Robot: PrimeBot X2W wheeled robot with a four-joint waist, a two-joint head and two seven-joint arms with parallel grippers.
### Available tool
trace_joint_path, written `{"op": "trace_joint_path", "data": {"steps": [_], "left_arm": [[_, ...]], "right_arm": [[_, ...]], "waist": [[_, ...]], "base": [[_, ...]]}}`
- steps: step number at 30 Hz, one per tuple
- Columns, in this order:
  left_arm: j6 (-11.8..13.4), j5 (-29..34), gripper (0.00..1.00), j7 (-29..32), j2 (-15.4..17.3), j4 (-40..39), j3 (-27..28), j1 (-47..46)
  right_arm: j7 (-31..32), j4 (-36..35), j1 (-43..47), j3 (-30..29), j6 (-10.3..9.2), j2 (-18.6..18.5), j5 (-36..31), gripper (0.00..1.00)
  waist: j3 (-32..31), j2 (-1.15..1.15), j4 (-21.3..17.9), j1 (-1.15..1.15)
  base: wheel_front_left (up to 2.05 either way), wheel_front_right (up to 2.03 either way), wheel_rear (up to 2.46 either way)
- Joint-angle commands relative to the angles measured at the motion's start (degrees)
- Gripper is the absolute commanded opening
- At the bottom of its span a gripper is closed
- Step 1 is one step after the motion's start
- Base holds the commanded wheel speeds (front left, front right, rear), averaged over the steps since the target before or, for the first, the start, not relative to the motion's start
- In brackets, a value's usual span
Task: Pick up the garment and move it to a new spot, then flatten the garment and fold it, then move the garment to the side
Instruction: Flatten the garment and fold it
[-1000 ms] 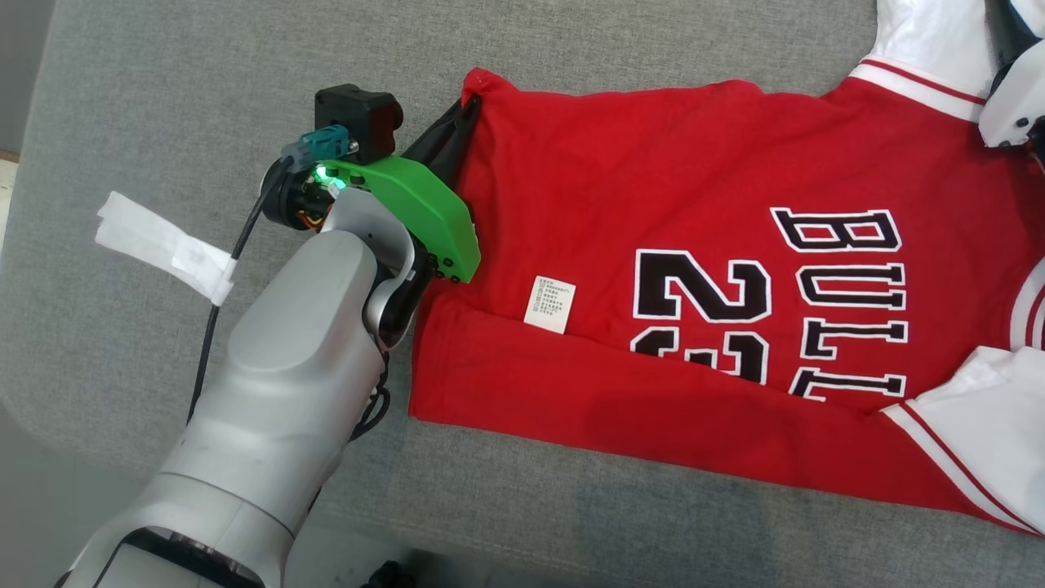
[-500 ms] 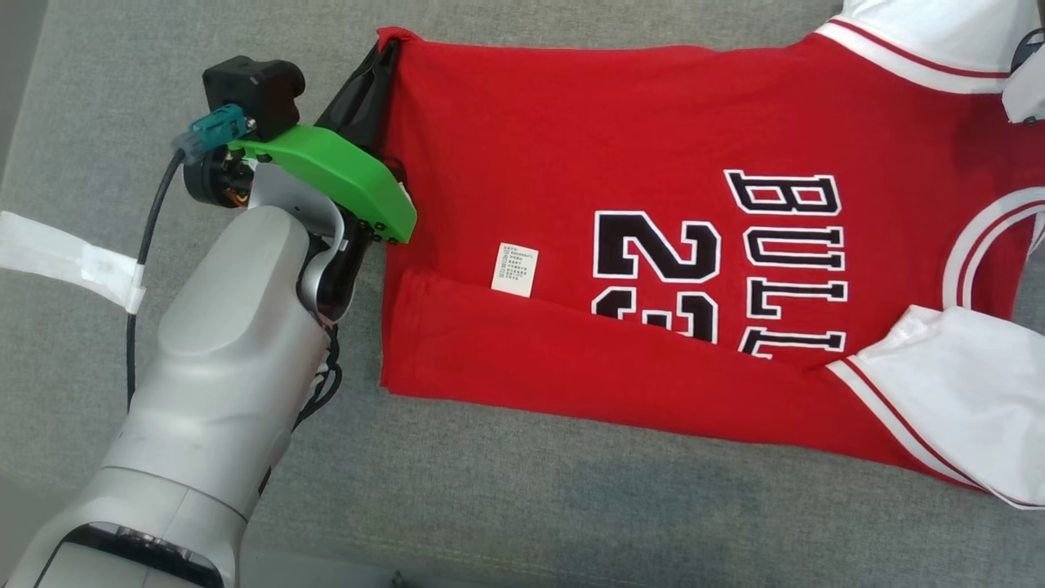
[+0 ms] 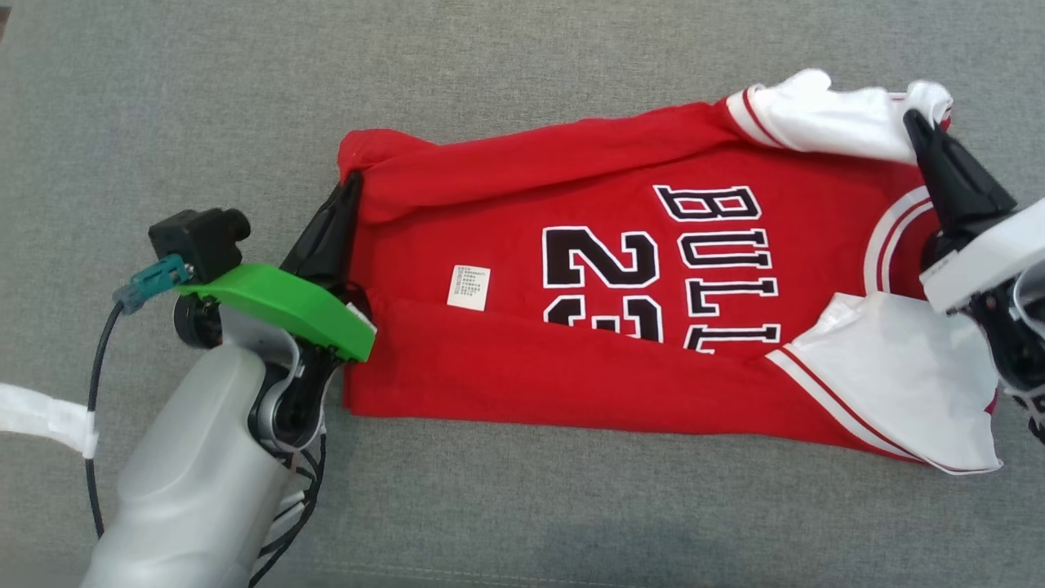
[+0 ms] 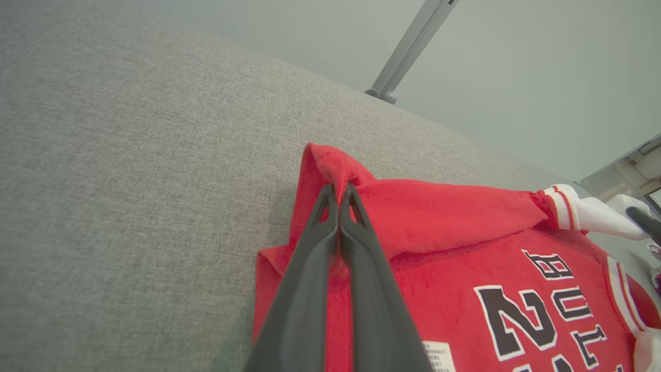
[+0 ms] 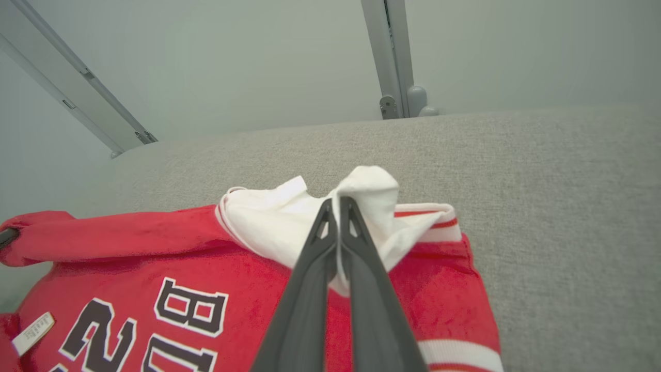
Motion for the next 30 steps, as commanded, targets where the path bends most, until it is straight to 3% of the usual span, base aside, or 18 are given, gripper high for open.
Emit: {"op": "trace_joint_path", "data": {"steps": [1, 8, 13, 14, 15, 16, 17, 22, 25, 30], "left_arm": [[0.71, -0.92, 0.0, 0.09, 1.2, -1.14, 0.81, 1.88], [3.66, -3.89, 0.0, 0.71, 4.05, -8.26, 2.93, 9.6], [5.4, -4.57, 0.0, 1.18, 4.94, -10.24, 3.18, 13.11], [5.87, -4.66, 0.05, 1.05, 5.04, -10.43, 3.25, 13.76], [6.47, -4.21, 0.49, 0.73, 5.22, -10.5, 3.24, 14.31], [7.12, -3.44, 1.0, 0.44, 5.37, -10.45, 2.99, 14.89], [7.66, -2.96, 1.0, -0.05, 5.35, -10.58, 2.89, 15.37], [12.53, 5.11, 1.0, -3.5, 6.24, -11.33, 2.07, 17.31], [15.77, 9.56, 1.0, -4.33, 5.05, -13.32, 3.65, 19.25], [17.4, 18.79, 1.0, -4.5, 1.71, -21.5, 11.58, 23.33]], "right_arm": [[-0.47, -1.56, 2.78, -1.27, -0.07, -0.16, 0.53, 0.0], [-0.54, -11.35, 18.91, -12.67, -0.05, 4.3, -1.08, 0.0], [-0.56, -13.76, 25.58, -15.76, -0.05, 7.45, -3.47, 0.0], [-0.56, -13.66, 26.5, -15.74, -0.05, 7.73, -4.96, 0.0], [-0.56, -13.5, 27.02, -15.75, -0.05, 8.41, -5.8, 0.25], [-0.56, -13.24, 27.63, -15.76, -0.05, 9.19, -6.54, 0.59], [-0.57, -12.91, 28.03, -15.98, -0.05, 9.53, -7.84, 1.0], [-0.57, -12.87, 29.67, -19.68, -0.05, 12.56, -15.36, 1.0], [-0.58, -14.84, 31.53, -24.39, -0.05, 15.42, -21.63, 1.0], [-0.57, -19.07, 34.15, -32.58, -0.05, 20.83, -31.94, 1.0]], "waist": [[-0.67, 0.0, -1.12, 0.0], [-0.94, 0.0, -2.8, 0.0], [-0.95, 0.0, -3.83, 0.0], [-0.98, 0.0, -4.07, 0.0], [-1.08, 0.0, -4.3, 0.0], [-1.31, 0.0, -4.46, 0.0], [-1.46, 0.0, -4.54, 0.0], [-3.05, 0.0, -4.84, 0.0], [-4.35, 0.0, -4.93, 0.0], [-6.62, 0.0, -5.32, 0.0]], "base": [[0.0, 0.0, 0.0], [0.0, 0.0, 0.0], [0.0, 0.0, 0.0], [0.0, 0.0, 0.0], [0.0, 0.0, 0.0], [0.0, 0.0, 0.0], [0.0, 0.0, 0.0], [0.0, 0.0, 0.0], [0.0, 0.0, 0.0], [0.0, 0.0, 0.0]]}}
